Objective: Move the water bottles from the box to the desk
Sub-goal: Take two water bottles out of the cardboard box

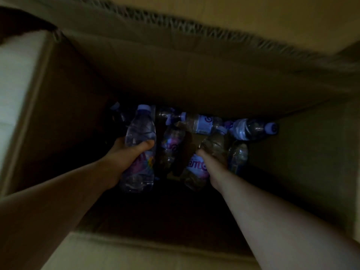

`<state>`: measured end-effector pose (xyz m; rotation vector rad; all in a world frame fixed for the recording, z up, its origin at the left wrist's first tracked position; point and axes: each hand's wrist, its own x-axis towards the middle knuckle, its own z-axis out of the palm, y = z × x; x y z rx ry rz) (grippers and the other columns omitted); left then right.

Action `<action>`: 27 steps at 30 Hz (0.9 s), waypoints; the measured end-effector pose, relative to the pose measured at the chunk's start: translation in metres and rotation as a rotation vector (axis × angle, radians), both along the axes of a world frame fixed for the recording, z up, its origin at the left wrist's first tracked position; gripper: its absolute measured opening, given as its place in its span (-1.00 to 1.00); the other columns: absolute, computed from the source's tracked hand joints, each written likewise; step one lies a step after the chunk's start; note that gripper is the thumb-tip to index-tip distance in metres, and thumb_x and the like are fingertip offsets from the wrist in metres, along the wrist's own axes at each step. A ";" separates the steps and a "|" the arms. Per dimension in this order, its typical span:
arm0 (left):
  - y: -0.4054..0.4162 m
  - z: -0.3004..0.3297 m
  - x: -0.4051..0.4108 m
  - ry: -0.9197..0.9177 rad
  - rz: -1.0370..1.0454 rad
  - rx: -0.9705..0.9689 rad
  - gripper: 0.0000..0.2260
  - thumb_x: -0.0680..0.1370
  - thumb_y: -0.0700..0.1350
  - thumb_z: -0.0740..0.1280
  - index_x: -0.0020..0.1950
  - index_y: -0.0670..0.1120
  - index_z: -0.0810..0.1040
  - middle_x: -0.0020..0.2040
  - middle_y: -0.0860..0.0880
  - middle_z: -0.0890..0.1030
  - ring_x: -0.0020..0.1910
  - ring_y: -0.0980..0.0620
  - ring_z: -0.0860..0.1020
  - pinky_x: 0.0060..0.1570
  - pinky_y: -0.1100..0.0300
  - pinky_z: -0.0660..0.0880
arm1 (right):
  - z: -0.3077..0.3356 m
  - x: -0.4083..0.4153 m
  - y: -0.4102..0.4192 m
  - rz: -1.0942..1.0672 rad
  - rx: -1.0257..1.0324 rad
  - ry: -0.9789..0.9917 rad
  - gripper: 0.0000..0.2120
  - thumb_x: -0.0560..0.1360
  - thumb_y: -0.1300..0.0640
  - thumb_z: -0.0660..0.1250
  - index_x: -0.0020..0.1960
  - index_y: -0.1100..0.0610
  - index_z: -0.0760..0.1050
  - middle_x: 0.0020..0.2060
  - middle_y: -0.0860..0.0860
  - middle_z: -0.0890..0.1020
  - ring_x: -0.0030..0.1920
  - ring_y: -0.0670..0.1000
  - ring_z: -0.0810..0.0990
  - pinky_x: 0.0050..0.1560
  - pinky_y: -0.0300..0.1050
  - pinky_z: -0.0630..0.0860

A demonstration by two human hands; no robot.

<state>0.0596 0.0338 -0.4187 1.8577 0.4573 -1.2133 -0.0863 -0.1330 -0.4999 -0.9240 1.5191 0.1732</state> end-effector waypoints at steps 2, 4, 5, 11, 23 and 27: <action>0.003 0.026 -0.006 0.004 0.023 -0.003 -0.62 0.39 0.02 0.49 0.15 -0.01 0.50 0.03 -0.12 0.64 -0.02 -0.14 0.63 0.08 -0.11 0.55 | 0.031 -0.003 -0.009 0.028 0.040 -0.002 -0.78 0.40 0.15 0.49 0.02 0.11 0.57 -0.13 0.14 0.68 -0.21 0.08 0.67 -0.18 -0.07 0.62; 0.008 0.055 -0.012 0.022 0.037 -0.006 -0.49 0.37 0.05 0.50 0.25 -0.03 0.44 0.07 -0.14 0.62 0.00 -0.17 0.63 0.09 -0.14 0.55 | 0.065 -0.004 -0.013 0.058 0.073 0.018 -0.71 0.36 0.11 0.52 0.04 0.11 0.56 -0.14 0.13 0.69 -0.16 0.09 0.69 -0.03 0.04 0.63; 0.010 0.071 -0.016 0.022 0.048 -0.014 -0.46 0.37 0.05 0.51 0.28 -0.04 0.43 0.09 -0.17 0.61 0.01 -0.19 0.63 0.09 -0.17 0.54 | 0.082 -0.005 -0.013 0.063 0.077 0.016 -0.64 0.35 0.10 0.54 0.09 0.11 0.55 -0.10 0.14 0.69 -0.12 0.11 0.69 0.04 0.09 0.62; 0.014 0.167 -0.023 -0.075 0.197 -0.051 -0.41 0.39 -0.03 0.51 0.32 -0.04 0.32 0.07 -0.15 0.57 -0.04 -0.18 0.61 -0.07 -0.10 0.58 | 0.187 -0.004 0.001 0.124 0.013 -0.034 -0.19 0.24 -0.07 0.61 0.37 0.12 0.35 0.14 0.14 0.60 0.09 0.14 0.63 0.18 0.14 0.56; 0.095 0.323 -0.062 -0.257 0.311 -0.031 -0.54 0.35 -0.15 0.55 0.14 -0.08 0.40 -0.01 -0.11 0.60 -0.14 -0.03 0.60 -0.11 0.09 0.51 | 0.376 0.020 0.078 0.454 -0.476 -0.060 -0.41 0.35 -0.11 0.51 0.10 0.08 0.20 -0.07 0.00 0.50 -0.15 0.00 0.54 -0.18 -0.16 0.45; 0.147 0.384 -0.081 -0.258 0.456 -0.010 -0.48 0.38 -0.10 0.53 0.24 -0.12 0.40 0.07 -0.17 0.59 0.01 -0.17 0.61 0.08 -0.13 0.55 | 0.448 0.028 0.112 0.650 -0.541 -0.131 -0.40 0.38 -0.11 0.50 0.18 0.12 0.24 0.02 0.02 0.48 0.01 0.04 0.56 -0.11 -0.12 0.50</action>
